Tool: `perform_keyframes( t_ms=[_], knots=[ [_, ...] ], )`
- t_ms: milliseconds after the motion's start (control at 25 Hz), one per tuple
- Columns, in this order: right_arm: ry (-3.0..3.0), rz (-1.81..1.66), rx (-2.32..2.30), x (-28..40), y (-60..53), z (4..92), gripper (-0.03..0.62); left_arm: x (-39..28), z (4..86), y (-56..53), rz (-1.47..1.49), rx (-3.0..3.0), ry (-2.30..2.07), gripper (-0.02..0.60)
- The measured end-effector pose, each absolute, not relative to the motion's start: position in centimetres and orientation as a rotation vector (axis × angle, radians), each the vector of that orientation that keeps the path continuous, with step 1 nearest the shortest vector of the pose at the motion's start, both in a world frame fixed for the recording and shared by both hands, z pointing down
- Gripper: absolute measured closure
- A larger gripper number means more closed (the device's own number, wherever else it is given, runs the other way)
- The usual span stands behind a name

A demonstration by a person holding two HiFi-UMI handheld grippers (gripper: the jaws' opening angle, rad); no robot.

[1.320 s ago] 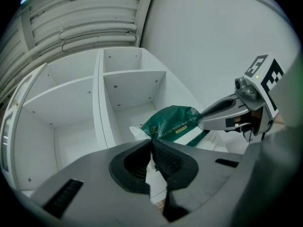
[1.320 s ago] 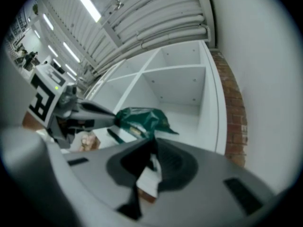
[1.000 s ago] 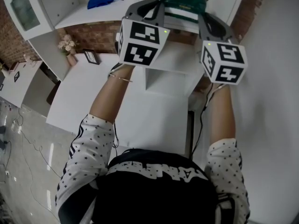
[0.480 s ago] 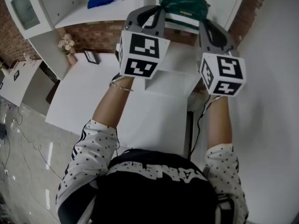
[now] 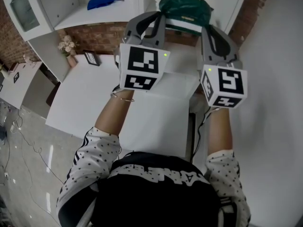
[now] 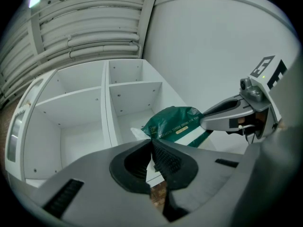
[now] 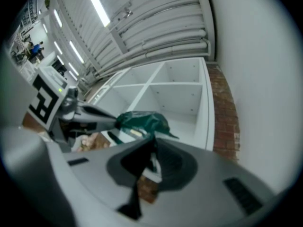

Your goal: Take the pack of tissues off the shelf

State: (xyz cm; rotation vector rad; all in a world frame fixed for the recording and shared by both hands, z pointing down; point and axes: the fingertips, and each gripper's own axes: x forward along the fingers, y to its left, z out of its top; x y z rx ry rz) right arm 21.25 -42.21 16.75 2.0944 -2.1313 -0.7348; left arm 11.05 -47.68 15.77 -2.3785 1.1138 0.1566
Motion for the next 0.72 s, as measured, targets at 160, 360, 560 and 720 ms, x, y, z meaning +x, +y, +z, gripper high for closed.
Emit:
perform_keyframes(
  t_ms=[160,360,560,720],
  knots=[
    [-2.134,-0.738,2.095,20.9,-41.5,16.7,0.537,10.7,15.5,-47.0,0.164,-2.379,1.110,0.541],
    [-2.133,-0.728,2.099,20.7,-41.1,16.7,0.537,10.6,15.7,-46.7,0.163,-2.398,1.112,0.541],
    [-2.154,-0.721,2.095,20.4,-40.6,17.2,0.537,10.4,16.3,-46.6,0.163,-2.425,1.119,0.543],
    [-2.159,-0.714,2.098,20.3,-40.3,18.0,0.539,10.2,17.1,-46.2,0.171,-2.433,1.124,0.543]
  ],
)
